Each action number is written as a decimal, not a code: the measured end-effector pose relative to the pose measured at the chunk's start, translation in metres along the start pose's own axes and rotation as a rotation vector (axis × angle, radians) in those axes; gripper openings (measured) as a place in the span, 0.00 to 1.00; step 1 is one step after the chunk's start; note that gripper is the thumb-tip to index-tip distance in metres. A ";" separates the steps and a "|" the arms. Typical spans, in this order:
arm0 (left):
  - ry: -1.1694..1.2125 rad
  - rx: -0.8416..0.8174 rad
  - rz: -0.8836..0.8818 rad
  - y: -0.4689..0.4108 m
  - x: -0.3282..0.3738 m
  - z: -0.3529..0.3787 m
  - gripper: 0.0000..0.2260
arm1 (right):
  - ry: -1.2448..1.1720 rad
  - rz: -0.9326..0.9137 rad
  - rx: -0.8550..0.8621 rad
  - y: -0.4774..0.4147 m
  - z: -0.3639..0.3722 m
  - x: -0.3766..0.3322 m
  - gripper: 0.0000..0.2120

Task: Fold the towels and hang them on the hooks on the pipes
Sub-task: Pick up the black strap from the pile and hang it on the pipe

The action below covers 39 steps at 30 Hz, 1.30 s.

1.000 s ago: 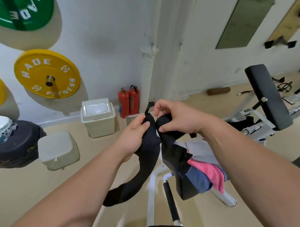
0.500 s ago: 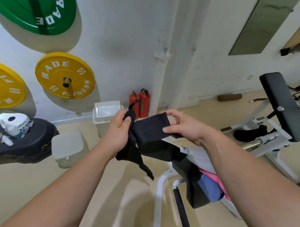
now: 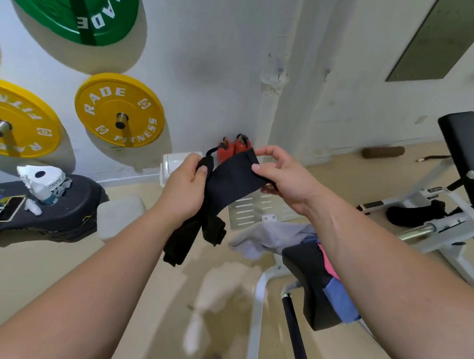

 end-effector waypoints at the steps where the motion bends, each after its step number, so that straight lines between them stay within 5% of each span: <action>1: 0.026 -0.019 -0.026 0.004 -0.004 0.010 0.08 | 0.027 0.023 0.024 -0.001 -0.007 0.015 0.11; 7: -0.118 -0.082 -0.084 0.022 -0.029 0.074 0.08 | 0.175 0.219 0.098 -0.003 -0.051 0.109 0.11; 11: -0.217 -0.084 -0.169 0.029 -0.053 0.103 0.08 | 0.191 0.303 -0.016 -0.006 -0.071 0.157 0.15; 17: -0.256 -0.143 -0.294 0.051 -0.078 0.133 0.09 | 0.253 0.151 -0.079 -0.025 -0.086 0.189 0.13; 24: -0.166 -0.150 -0.382 0.042 -0.097 0.122 0.08 | 0.262 -0.065 0.028 -0.046 -0.075 0.170 0.02; 32: -0.036 -0.191 -0.430 -0.023 -0.149 0.067 0.08 | 0.398 -0.130 0.010 -0.063 0.014 0.129 0.03; 39: 0.074 -0.168 -0.407 -0.079 -0.149 0.004 0.08 | 0.414 -0.150 0.210 -0.064 0.071 0.077 0.02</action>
Point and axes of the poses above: each hand's wrist, its own y-axis away from the middle knuckle, its own z-axis out of the palm, x = y × z, the point moved 5 cm from there along -y, towards the middle knuckle, and after that the axes turned 15 degrees about x, right-handed, at the moved point
